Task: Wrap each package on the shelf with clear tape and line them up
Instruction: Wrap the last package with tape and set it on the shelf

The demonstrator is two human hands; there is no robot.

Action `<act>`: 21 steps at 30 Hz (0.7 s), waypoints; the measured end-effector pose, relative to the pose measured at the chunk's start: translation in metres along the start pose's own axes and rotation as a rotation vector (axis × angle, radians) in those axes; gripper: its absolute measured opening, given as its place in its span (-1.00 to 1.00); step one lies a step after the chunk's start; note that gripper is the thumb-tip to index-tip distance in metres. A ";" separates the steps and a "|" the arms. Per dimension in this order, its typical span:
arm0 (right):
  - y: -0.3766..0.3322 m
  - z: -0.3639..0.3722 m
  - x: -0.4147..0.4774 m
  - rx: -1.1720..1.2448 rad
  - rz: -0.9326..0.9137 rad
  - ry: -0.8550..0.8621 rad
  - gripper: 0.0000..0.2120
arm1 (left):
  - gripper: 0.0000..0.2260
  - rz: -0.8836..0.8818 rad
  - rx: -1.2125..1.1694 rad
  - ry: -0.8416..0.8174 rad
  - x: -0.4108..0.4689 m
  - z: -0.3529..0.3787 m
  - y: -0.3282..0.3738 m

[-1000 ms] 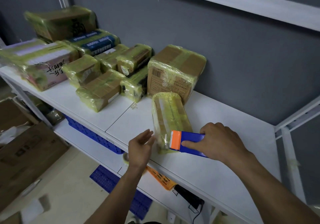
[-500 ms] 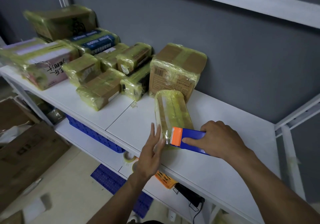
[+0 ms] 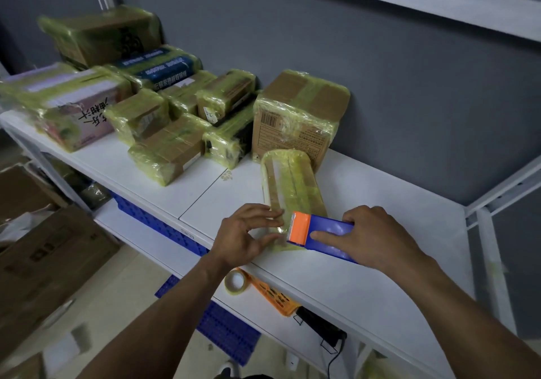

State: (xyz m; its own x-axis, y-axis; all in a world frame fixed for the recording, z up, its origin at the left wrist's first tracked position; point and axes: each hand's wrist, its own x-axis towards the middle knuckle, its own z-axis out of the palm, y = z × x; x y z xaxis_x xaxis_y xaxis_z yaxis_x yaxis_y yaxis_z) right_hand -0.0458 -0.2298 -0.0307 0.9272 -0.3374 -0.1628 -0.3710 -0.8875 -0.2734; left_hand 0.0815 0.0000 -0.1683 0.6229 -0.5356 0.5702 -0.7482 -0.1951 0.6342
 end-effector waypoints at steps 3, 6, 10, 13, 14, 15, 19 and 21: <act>0.005 -0.005 -0.007 0.033 -0.001 0.043 -0.35 | -0.79 0.006 0.022 0.057 -0.002 -0.002 -0.003; 0.016 -0.020 -0.012 -0.009 0.024 0.061 -0.35 | -0.82 0.030 0.036 0.061 -0.001 -0.008 -0.003; 0.024 -0.029 -0.011 -0.079 0.017 0.077 -0.37 | -0.86 0.077 0.053 -0.071 0.001 -0.006 0.003; 0.023 -0.026 -0.006 -0.074 0.003 0.033 -0.41 | -0.77 0.062 0.001 -0.081 -0.003 -0.003 0.003; 0.022 -0.026 -0.003 -0.075 0.002 0.021 -0.43 | -0.73 0.054 -0.002 -0.081 -0.004 -0.004 0.004; 0.021 -0.026 0.001 -0.079 -0.001 0.008 -0.43 | -0.69 0.046 -0.007 -0.085 -0.005 -0.006 0.005; 0.022 -0.025 0.013 -0.079 0.004 -0.032 -0.41 | -0.63 0.020 0.031 -0.120 -0.001 -0.005 0.016; 0.025 -0.023 0.016 -0.077 0.006 -0.024 -0.39 | -0.72 -0.008 0.095 -0.072 0.003 -0.003 0.022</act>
State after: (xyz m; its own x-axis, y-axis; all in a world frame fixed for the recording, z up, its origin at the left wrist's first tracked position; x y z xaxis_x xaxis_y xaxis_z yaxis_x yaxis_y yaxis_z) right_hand -0.0392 -0.2650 -0.0184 0.9231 -0.3358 -0.1873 -0.3704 -0.9073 -0.1992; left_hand 0.0673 -0.0036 -0.1510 0.6137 -0.5905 0.5241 -0.7635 -0.2748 0.5844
